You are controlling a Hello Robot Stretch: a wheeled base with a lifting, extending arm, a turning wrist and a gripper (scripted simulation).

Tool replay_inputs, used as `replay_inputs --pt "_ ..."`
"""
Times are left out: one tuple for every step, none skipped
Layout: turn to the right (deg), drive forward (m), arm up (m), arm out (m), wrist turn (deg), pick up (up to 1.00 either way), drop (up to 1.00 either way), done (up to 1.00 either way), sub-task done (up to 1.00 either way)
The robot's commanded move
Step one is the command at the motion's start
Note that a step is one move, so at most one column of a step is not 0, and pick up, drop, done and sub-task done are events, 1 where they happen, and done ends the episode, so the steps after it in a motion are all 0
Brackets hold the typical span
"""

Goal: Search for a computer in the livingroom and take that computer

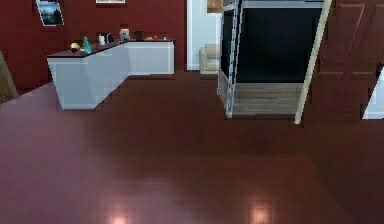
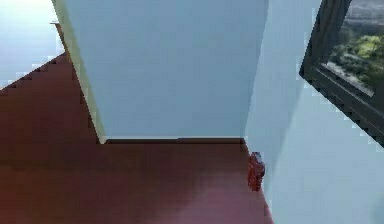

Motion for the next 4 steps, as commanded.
replay_inputs --pt "0.0 1.0 0.0 0.0 0.0 0.0 0.0 0.0 0.0" --pt "0.0 1.0 0.0 0.0 0.0 0.0 0.0 0.0 0.0" --pt "0.0 1.0 0.0 0.0 0.0 0.0 0.0 0.0 0.0" --pt "0.0 1.0 0.0 0.0 0.0 0.0 0.0 0.0 0.0"
